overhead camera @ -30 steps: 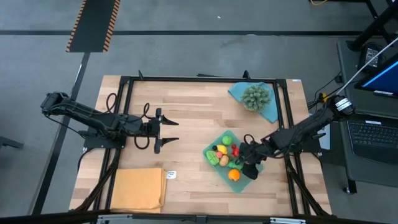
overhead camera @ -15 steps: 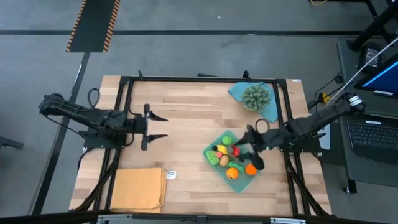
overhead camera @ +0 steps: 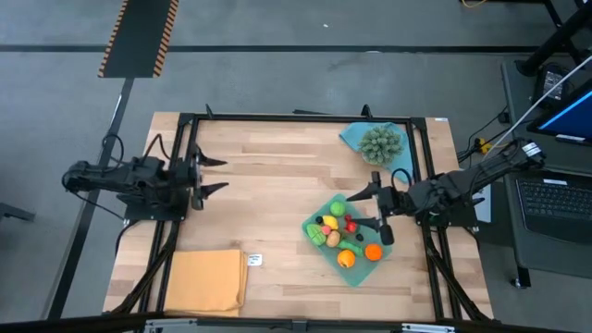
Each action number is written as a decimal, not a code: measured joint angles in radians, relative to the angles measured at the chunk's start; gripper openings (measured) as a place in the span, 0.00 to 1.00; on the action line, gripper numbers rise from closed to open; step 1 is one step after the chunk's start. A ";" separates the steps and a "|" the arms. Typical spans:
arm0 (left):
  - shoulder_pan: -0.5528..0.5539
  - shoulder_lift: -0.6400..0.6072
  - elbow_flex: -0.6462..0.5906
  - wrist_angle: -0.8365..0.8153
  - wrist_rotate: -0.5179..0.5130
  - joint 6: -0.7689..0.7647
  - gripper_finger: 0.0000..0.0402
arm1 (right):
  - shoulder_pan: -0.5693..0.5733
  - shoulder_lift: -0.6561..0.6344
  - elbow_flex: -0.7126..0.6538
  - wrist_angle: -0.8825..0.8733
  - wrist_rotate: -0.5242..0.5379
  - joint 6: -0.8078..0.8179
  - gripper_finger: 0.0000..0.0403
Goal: Pick and placing Produce into tupperware
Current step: Return to Home Position
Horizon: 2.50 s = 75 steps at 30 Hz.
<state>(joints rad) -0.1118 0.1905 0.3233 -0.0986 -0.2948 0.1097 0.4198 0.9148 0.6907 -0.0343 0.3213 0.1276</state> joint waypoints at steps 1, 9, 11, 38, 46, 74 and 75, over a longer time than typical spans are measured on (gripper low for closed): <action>0.004 -0.033 -0.034 0.018 0.019 -0.002 0.69 | 0.000 0.004 0.000 0.008 0.000 -0.002 0.68; 0.024 -0.187 -0.210 0.106 0.046 -0.002 0.69 | 0.000 0.068 0.000 0.076 0.000 -0.008 0.68; 0.025 -0.188 -0.234 0.115 0.058 -0.002 0.69 | 0.000 0.096 0.000 0.096 0.000 -0.018 0.68; 0.218 -0.188 -0.315 0.134 0.248 0.015 0.69 | -0.087 0.424 -0.001 0.537 0.000 -0.155 0.68; 0.384 -0.188 -0.315 0.134 0.323 0.000 0.69 | -0.232 0.492 -0.004 0.646 -0.150 -0.170 0.68; 0.414 -0.188 -0.315 0.137 0.312 -0.021 0.69 | -0.605 0.249 -0.444 1.012 -0.271 -0.209 0.68; 0.414 -0.188 -0.315 0.137 0.312 -0.021 0.69 | -0.608 0.246 -0.445 1.016 -0.271 -0.212 0.68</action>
<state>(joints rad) 0.3027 0.0025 0.0078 0.0380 0.0174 0.0891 -0.1883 1.1611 0.2456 0.9816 0.0505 -0.0841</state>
